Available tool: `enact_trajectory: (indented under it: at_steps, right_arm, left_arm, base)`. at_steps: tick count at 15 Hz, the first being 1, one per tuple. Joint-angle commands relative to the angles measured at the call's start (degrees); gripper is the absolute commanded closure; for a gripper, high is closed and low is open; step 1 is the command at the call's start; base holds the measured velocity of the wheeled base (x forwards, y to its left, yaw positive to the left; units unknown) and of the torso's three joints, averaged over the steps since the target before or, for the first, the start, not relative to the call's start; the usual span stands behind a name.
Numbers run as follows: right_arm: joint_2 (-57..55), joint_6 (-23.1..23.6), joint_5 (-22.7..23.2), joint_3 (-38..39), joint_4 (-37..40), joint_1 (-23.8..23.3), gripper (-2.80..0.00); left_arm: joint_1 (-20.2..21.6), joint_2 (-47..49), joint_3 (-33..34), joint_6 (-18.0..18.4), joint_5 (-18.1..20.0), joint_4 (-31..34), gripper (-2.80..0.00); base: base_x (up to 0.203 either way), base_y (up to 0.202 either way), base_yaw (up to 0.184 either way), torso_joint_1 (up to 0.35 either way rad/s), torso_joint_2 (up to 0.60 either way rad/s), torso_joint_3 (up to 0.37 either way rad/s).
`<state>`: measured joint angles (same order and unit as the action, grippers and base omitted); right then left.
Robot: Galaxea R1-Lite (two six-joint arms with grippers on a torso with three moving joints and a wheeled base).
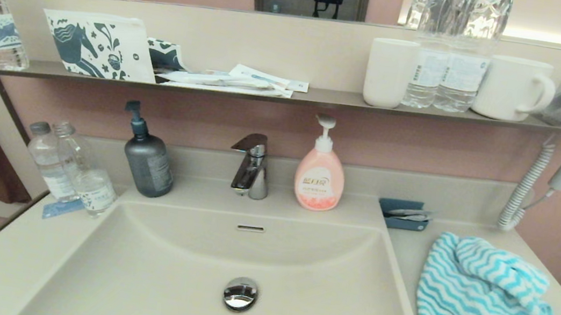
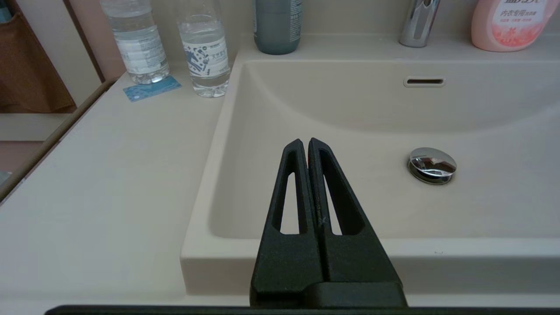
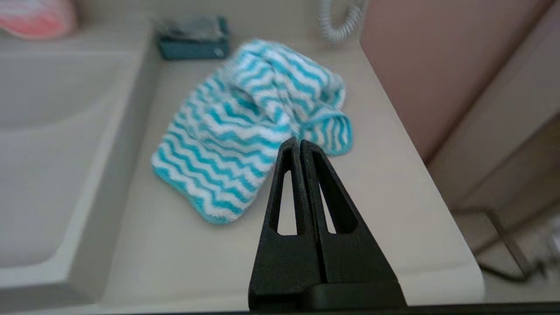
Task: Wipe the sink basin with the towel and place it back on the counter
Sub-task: Pick up the cloth
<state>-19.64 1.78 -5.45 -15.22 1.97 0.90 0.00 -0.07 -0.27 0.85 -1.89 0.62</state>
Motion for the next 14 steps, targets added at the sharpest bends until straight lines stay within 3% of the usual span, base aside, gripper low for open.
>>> enact_trajectory:
  at_steps: [1, 5, 8, 13, 14]
  right_arm:
    - [-12.6, -0.5, -1.8, -2.6, -0.1, 0.0, 0.00]
    - [-25.6, -2.9, -3.5, -5.4, -0.1, -1.5, 0.00]
    - [-38.0, -4.7, -4.0, -7.7, -0.1, -6.2, 0.00]
    - [-52.6, -5.5, -3.7, -17.6, 0.3, -8.2, 0.00]
    - [-54.4, -5.4, -3.8, -20.3, 0.9, -8.2, -2.80]
  left_arm:
    - [0.0, 0.1, 0.0, 0.0, 0.0, 0.0, 0.00]
    - [0.0, 0.1, 0.0, 0.0, 0.0, 0.0, 0.00]
    - [0.0, 0.1, 0.0, 0.0, 0.0, 0.0, 0.00]
    - [0.0, 0.1, 0.0, 0.0, 0.0, 0.0, 0.00]
    - [0.0, 0.1, 0.0, 0.0, 0.0, 0.0, 0.00]
  base:
    - [0.000, 0.000, 0.000, 0.000, 0.00, 0.000]
    - [0.000, 0.000, 0.000, 0.000, 0.00, 0.000]
    - [0.000, 0.000, 0.000, 0.000, 0.00, 0.000]
    - [0.000, 0.000, 0.000, 0.000, 0.00, 0.000]
    - [0.000, 0.000, 0.000, 0.000, 0.00, 0.000]
